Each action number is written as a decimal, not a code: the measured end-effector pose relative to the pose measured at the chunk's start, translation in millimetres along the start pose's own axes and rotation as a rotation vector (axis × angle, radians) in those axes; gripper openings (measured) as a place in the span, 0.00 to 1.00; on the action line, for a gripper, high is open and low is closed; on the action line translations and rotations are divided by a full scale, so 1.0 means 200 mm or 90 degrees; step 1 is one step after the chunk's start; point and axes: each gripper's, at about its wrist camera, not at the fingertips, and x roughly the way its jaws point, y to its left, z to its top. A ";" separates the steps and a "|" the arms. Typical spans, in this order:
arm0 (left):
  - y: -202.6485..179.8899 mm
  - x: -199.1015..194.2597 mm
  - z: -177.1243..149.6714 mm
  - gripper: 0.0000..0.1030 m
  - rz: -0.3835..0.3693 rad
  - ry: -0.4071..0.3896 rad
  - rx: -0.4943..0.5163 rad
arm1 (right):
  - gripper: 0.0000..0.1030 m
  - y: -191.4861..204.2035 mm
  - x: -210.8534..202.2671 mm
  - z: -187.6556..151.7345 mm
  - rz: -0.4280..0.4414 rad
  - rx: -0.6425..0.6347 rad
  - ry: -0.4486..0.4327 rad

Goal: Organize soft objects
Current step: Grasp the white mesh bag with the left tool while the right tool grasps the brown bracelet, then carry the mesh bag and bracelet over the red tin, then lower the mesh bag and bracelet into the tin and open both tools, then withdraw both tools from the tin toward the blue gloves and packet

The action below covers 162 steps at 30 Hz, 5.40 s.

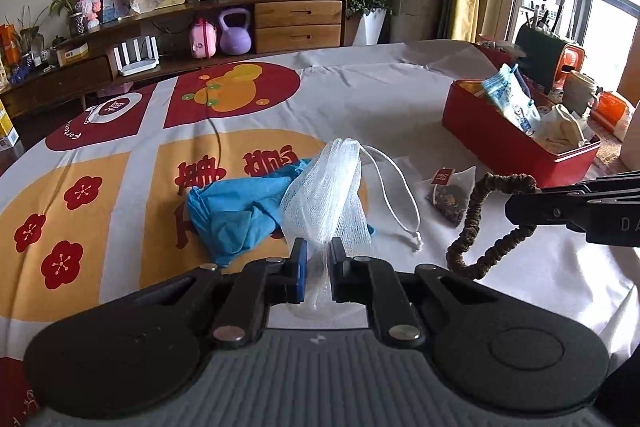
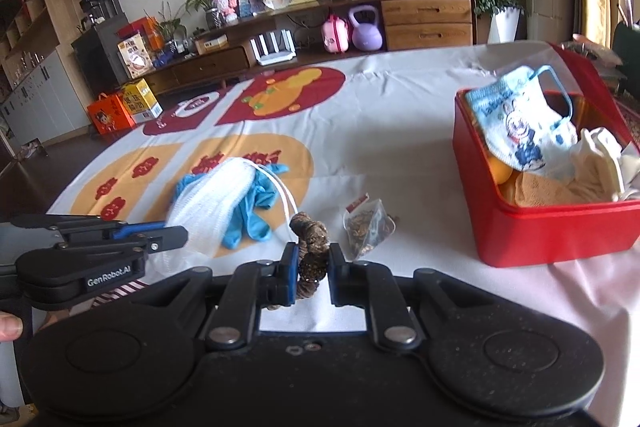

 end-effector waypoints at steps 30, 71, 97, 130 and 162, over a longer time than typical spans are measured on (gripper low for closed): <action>-0.57 -0.19 0.44 0.11 -0.144 -0.038 0.029 | 0.13 -0.34 -0.56 0.22 -0.066 -0.021 -0.124; -1.15 0.54 0.63 0.11 -0.158 0.073 0.113 | 0.13 -1.05 -0.18 0.40 -0.148 0.059 -0.075; -1.18 0.72 0.60 0.11 -0.158 0.143 0.096 | 0.20 -1.08 0.00 0.30 -0.151 0.050 0.010; -1.06 0.34 0.57 0.29 -0.161 0.100 0.072 | 0.68 -0.87 -0.35 0.24 -0.143 0.021 -0.015; -0.27 -0.24 0.33 0.86 -0.132 0.005 -0.047 | 0.98 -0.16 -0.50 0.19 -0.029 -0.051 -0.078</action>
